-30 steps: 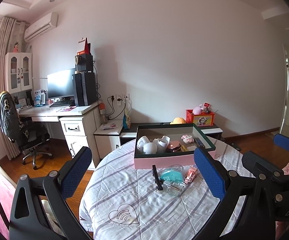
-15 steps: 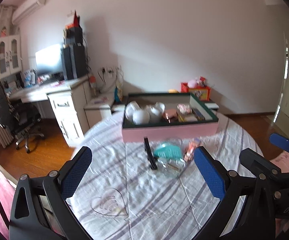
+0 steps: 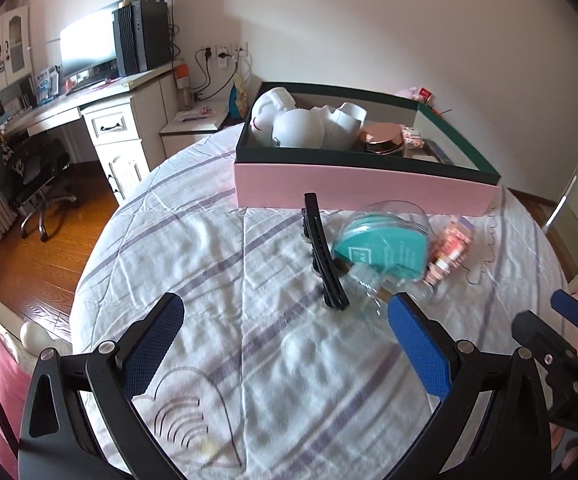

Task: Organize rigid objects
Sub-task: 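Grasp the pink block cube with the right tool while the left tool grasps the black clip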

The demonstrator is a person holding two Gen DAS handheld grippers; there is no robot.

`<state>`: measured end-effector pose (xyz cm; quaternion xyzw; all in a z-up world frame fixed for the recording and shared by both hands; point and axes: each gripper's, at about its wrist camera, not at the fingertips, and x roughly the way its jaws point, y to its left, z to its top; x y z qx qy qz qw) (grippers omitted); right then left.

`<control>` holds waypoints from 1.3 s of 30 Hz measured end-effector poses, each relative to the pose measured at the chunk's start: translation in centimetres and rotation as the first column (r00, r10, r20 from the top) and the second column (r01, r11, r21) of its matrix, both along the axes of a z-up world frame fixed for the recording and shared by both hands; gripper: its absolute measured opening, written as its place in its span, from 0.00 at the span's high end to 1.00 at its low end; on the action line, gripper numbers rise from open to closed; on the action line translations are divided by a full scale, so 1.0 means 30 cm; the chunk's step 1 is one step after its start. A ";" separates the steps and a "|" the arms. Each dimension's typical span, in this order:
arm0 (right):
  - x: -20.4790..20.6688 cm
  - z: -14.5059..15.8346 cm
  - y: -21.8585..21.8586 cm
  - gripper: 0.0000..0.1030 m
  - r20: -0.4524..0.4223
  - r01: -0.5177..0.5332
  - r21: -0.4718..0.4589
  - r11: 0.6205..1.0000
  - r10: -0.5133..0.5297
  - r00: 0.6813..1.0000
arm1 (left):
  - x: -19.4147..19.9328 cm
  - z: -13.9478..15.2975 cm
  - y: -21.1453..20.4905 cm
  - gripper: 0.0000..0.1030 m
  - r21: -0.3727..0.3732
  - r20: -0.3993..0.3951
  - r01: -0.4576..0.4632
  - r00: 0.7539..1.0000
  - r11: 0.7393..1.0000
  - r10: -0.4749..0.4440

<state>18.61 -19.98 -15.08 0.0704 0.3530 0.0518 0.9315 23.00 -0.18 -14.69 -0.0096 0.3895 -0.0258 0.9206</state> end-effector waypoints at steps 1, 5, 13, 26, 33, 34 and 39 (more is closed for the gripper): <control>0.007 -0.005 -0.002 0.00 -0.004 0.000 0.001 1.000 0.000 1.000 | 0.023 -0.004 -0.001 0.00 0.002 -0.004 -0.007 1.000 1.000 0.007; 0.044 -0.021 -0.016 0.00 -0.015 0.003 0.001 1.000 -0.003 1.000 | 0.111 -0.034 -0.013 0.00 0.066 -0.037 -0.043 0.998 0.997 0.045; 0.118 -0.040 -0.018 0.00 -0.045 -0.003 0.006 1.000 0.004 0.999 | 0.263 -0.102 -0.021 0.00 0.120 -0.122 -0.072 0.989 0.990 0.086; 0.252 -0.046 0.091 0.00 -0.099 -0.076 -0.064 0.995 0.069 0.993 | 0.223 -0.092 -0.008 0.83 0.089 -0.083 0.036 0.996 0.995 -0.029; 0.302 -0.056 0.143 0.00 -0.119 -0.134 -0.064 0.989 0.126 0.985 | 0.156 -0.082 0.062 0.87 0.041 -0.075 0.044 0.996 0.998 -0.041; 0.311 -0.060 0.148 0.01 -0.127 -0.145 -0.062 0.988 0.136 0.983 | 0.145 -0.079 0.068 0.87 0.037 -0.070 0.047 0.997 0.998 -0.044; 0.330 -0.077 0.126 0.34 -0.148 -0.157 0.000 0.988 0.156 0.977 | 0.101 -0.070 0.068 0.87 0.011 -0.061 0.066 0.996 0.998 -0.066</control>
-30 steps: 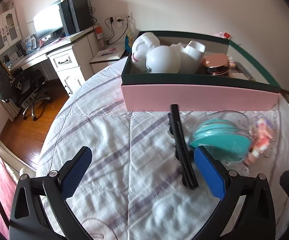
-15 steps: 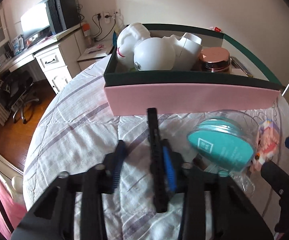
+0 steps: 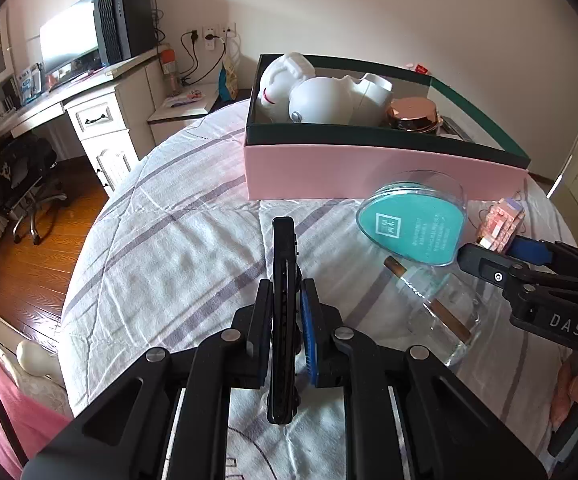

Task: Organize rigid objects
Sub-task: 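Grasp the pink block cube with the right tool while the left tool grasps the black clip, then carry the block cube into the pink box with the right tool while the left tool carries the clip in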

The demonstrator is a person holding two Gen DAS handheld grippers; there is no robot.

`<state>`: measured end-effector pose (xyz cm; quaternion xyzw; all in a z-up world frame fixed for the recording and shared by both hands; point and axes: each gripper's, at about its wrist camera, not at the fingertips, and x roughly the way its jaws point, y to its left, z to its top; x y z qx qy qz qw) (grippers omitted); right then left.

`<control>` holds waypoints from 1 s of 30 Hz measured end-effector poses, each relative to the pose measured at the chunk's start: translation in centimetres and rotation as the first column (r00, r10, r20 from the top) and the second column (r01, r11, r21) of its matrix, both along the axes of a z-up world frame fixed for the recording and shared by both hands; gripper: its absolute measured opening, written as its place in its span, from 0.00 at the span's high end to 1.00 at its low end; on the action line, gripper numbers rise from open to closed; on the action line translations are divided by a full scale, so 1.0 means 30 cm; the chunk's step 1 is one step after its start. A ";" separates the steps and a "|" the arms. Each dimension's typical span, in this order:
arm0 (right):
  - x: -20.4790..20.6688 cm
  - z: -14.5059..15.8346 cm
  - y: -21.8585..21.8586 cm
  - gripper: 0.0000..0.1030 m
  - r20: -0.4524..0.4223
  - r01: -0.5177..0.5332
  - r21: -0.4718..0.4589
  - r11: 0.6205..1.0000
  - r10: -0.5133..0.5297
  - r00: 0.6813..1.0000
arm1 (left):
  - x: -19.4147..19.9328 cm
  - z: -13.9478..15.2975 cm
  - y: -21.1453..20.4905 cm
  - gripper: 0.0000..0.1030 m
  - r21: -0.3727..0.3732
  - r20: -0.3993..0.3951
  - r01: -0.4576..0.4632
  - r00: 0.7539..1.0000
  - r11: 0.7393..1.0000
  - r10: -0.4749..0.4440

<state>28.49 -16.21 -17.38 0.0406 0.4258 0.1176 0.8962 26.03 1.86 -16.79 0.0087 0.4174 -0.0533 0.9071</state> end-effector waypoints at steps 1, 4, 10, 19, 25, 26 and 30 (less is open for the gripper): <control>-0.002 0.000 0.003 0.34 0.002 0.001 -0.004 1.000 -0.001 1.000 | -0.008 0.005 -0.002 0.87 -0.004 0.003 0.001 1.000 1.000 -0.001; -0.015 0.003 0.006 0.34 0.010 0.004 0.002 1.000 -0.004 1.000 | -0.037 0.027 -0.003 0.87 -0.016 0.019 0.008 1.000 1.000 -0.007; -0.130 0.079 -0.003 0.34 0.115 0.057 0.006 0.998 -0.057 0.992 | -0.100 0.111 -0.029 0.87 -0.038 0.080 0.029 0.996 0.999 -0.026; -0.342 0.279 0.034 0.34 0.312 0.061 0.019 0.998 -0.064 0.948 | -0.256 0.306 -0.080 0.90 -0.049 0.230 0.057 0.972 0.997 -0.044; -0.430 0.361 0.043 0.34 0.375 0.056 0.027 0.998 -0.063 0.925 | -0.347 0.384 -0.114 0.90 -0.033 0.305 0.061 0.951 0.998 -0.048; -0.446 0.375 0.044 0.34 0.384 0.057 0.028 0.998 -0.063 0.921 | -0.357 0.396 -0.121 0.90 -0.030 0.313 0.066 0.948 0.997 -0.053; -0.488 0.408 0.043 0.34 0.411 0.053 0.031 0.998 -0.061 0.910 | -0.391 0.432 -0.143 0.90 -0.017 0.345 0.067 0.937 0.998 -0.057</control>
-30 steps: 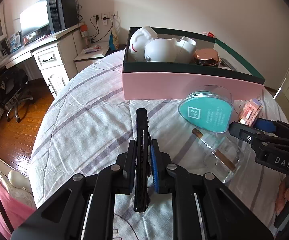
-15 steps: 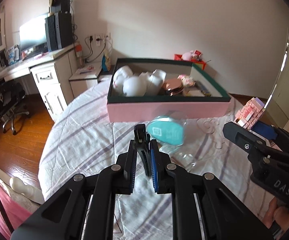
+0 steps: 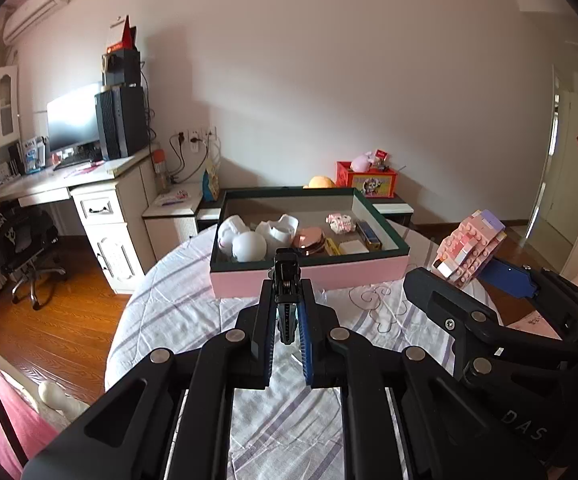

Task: Organize rigid objects
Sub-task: 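Carry the block cube into the pink box with the right tool while the left tool carries the clip in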

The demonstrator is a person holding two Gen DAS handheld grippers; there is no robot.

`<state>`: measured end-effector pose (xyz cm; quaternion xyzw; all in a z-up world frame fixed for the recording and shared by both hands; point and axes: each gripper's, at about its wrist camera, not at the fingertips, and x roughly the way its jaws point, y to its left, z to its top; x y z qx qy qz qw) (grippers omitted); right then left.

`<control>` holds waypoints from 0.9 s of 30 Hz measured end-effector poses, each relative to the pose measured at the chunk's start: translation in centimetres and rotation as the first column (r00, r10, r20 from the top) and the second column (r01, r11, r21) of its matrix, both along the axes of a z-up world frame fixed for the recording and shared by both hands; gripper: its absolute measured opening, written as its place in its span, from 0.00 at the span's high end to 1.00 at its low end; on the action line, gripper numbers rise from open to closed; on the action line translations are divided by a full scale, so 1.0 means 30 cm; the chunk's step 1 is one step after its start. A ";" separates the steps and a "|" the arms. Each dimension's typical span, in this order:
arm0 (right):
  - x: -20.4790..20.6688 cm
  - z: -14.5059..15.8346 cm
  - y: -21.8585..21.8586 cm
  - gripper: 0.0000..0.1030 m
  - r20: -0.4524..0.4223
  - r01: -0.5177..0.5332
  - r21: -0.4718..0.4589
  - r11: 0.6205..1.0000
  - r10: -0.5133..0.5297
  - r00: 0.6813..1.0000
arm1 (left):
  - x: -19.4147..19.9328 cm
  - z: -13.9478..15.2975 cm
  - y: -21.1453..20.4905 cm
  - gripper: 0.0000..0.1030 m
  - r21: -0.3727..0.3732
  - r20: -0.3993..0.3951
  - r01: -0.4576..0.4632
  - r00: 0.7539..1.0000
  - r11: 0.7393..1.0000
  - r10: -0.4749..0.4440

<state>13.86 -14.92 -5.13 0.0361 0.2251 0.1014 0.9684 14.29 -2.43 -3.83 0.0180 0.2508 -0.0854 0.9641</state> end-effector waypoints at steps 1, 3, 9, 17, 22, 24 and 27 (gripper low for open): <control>-0.009 0.007 0.002 0.34 0.006 0.003 -0.002 1.000 -0.003 1.000 | -0.001 0.005 -0.003 0.90 0.001 0.000 0.001 1.000 1.000 -0.001; -0.017 0.019 -0.003 0.34 0.013 0.004 0.001 1.000 -0.004 1.000 | -0.004 0.009 -0.008 0.90 0.000 0.005 0.001 1.000 1.000 -0.001; -0.006 0.026 -0.008 0.34 0.021 0.010 -0.006 1.000 -0.010 1.000 | 0.025 0.015 -0.021 0.90 0.020 0.016 0.001 1.000 1.000 -0.001; 0.089 0.024 -0.024 0.34 0.016 0.013 -0.016 1.000 -0.013 1.000 | 0.157 0.013 -0.062 0.90 0.060 0.022 0.008 1.000 0.998 -0.009; 0.192 0.017 -0.049 0.34 0.007 0.019 -0.008 1.000 -0.019 1.000 | 0.301 0.011 -0.096 0.90 0.089 0.012 0.030 0.999 0.996 -0.031; 0.263 0.011 -0.065 0.34 -0.001 0.026 -0.013 1.000 -0.026 1.000 | 0.391 0.003 -0.115 0.90 0.111 0.006 0.026 1.000 0.994 -0.027; 0.376 0.000 -0.087 0.33 -0.026 0.034 -0.011 0.999 -0.034 0.999 | 0.524 -0.021 -0.135 0.90 0.131 -0.029 0.033 0.999 0.991 -0.030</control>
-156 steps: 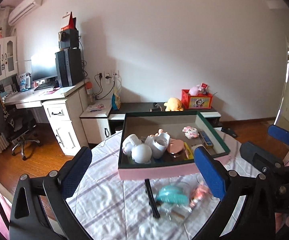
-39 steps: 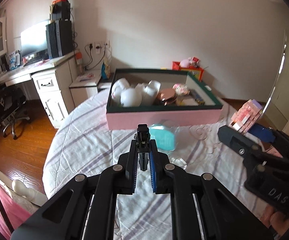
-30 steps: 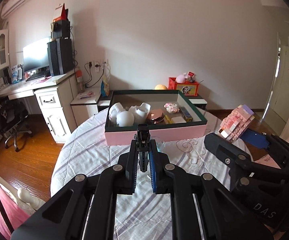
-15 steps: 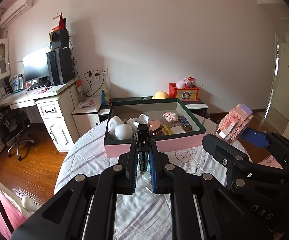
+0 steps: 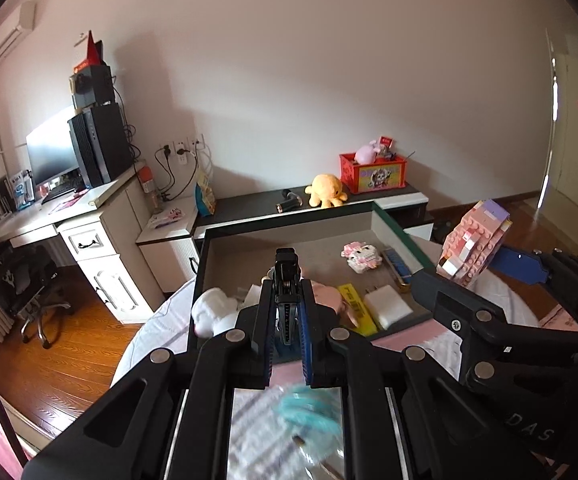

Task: Organize rigid objects
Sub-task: 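Carry the block cube into the pink box with the right tool while the left tool carries the clip in, then open and withdraw both tools from the pink box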

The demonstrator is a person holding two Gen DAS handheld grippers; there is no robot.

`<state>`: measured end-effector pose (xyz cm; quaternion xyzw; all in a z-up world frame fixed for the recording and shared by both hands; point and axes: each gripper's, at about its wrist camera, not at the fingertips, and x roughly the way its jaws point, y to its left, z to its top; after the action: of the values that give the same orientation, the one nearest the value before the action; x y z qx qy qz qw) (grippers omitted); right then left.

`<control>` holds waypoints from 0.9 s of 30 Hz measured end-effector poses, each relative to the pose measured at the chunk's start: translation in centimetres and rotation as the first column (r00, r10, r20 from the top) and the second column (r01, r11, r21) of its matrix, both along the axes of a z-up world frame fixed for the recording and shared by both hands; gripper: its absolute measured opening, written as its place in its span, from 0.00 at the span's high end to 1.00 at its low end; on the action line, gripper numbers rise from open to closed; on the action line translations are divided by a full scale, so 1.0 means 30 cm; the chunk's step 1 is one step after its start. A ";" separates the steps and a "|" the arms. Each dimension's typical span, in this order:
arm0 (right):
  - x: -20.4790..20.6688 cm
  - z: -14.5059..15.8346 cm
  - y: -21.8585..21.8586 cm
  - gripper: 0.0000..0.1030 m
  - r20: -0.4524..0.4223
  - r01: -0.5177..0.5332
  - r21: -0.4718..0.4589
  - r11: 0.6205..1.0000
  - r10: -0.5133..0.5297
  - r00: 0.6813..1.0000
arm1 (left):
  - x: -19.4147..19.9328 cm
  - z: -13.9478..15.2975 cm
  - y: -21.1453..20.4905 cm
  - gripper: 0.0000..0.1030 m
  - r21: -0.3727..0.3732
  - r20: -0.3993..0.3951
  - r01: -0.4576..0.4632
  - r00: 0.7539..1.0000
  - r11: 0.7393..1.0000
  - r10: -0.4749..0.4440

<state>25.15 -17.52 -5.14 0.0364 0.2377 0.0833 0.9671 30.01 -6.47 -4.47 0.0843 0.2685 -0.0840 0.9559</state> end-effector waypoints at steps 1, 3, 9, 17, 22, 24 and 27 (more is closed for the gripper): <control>0.050 -0.008 -0.008 0.34 -0.011 -0.002 0.003 1.000 0.002 1.000 | 0.042 -0.013 -0.005 0.90 0.011 -0.008 -0.004 1.000 1.000 0.004; 0.127 -0.027 -0.018 0.33 -0.035 -0.005 0.004 1.000 0.005 0.999 | 0.128 -0.050 -0.013 0.90 0.028 -0.035 -0.011 0.999 1.000 0.012; 0.322 -0.113 -0.022 0.33 -0.117 -0.031 0.005 1.000 0.031 0.993 | 0.302 -0.134 -0.007 0.90 0.053 -0.114 -0.030 0.993 0.998 0.036; 0.440 -0.201 -0.023 0.33 -0.179 -0.044 0.016 0.999 0.046 0.983 | 0.377 -0.191 0.002 0.88 0.060 -0.128 -0.072 0.989 0.996 0.080; 0.450 -0.210 -0.033 0.23 -0.179 -0.023 0.014 1.000 0.025 0.984 | 0.368 -0.186 0.043 0.48 0.057 -0.126 -0.122 0.984 0.991 0.128; 0.440 -0.199 -0.045 0.21 -0.176 -0.012 0.030 0.999 0.017 0.984 | 0.341 -0.165 0.060 0.23 0.062 -0.091 -0.150 0.984 0.987 0.155; 0.412 -0.167 -0.048 0.20 -0.161 -0.008 0.045 0.999 0.015 0.987 | 0.281 -0.123 0.086 0.12 0.046 -0.046 -0.162 0.985 0.986 0.164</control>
<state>37.52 -18.98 -10.15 0.0630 0.3136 0.0908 0.9431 38.44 -3.89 -8.17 0.0799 0.2998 -0.0019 0.9507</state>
